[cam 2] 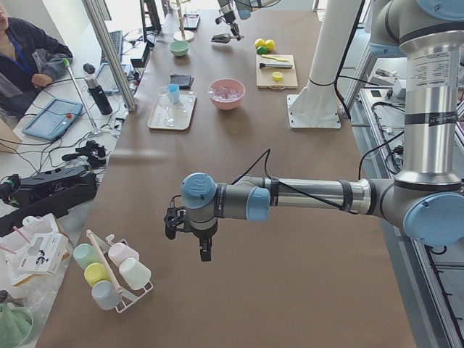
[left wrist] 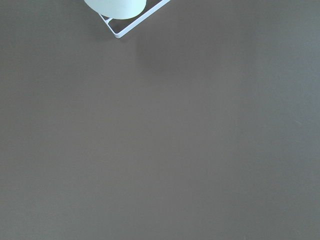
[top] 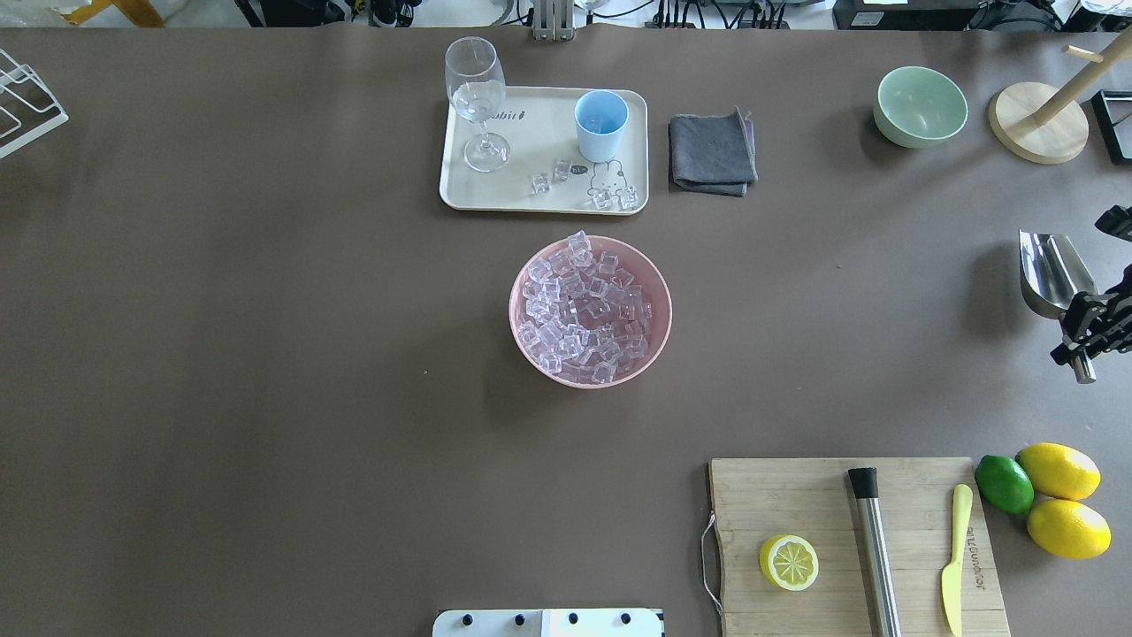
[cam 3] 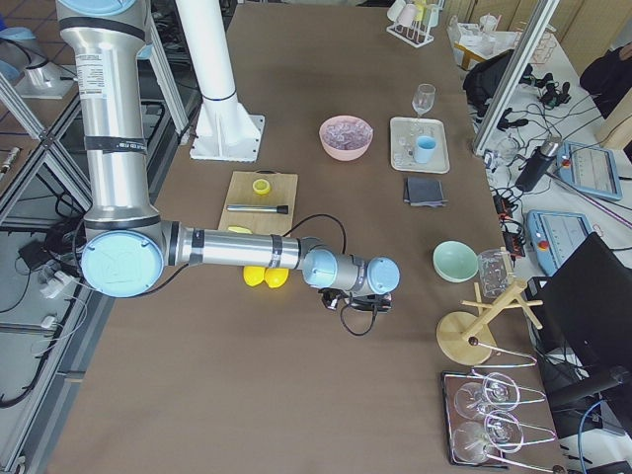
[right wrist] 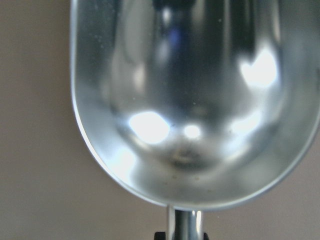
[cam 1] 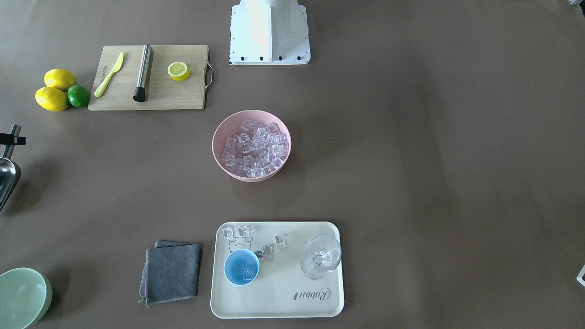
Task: Put ice in cup with scoop
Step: 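Lower the scoop onto the table and open the right gripper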
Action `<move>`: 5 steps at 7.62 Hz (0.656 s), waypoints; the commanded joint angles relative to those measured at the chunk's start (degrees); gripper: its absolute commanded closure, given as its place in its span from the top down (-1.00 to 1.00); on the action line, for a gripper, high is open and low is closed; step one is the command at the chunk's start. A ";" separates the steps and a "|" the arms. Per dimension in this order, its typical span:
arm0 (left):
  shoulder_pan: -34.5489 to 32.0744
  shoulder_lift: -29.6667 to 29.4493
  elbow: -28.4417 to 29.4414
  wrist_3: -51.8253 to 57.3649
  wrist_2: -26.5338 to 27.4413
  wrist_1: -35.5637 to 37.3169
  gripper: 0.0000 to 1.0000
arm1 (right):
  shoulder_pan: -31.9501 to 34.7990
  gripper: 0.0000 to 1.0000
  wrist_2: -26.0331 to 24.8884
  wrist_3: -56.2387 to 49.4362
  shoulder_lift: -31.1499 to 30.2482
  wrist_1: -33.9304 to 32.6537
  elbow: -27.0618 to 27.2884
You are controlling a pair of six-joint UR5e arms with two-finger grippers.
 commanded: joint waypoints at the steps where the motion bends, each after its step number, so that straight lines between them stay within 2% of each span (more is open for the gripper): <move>1: 0.02 0.00 0.00 0.00 -0.02 0.07 0.97 | -0.14 1.00 -0.37 3.42 0.94 0.20 1.04; 2: 0.02 0.00 -0.08 0.00 -0.02 0.07 0.97 | -0.06 1.00 -0.54 3.42 1.47 0.21 2.00; 3: 0.02 0.00 -0.09 0.00 -0.02 0.07 0.97 | 0.12 1.00 -2.46 3.42 1.30 0.12 5.40; 5: 0.02 0.00 -0.09 0.00 -0.02 0.07 0.97 | 6.94 1.00 -13.49 3.25 1.30 -0.06 13.30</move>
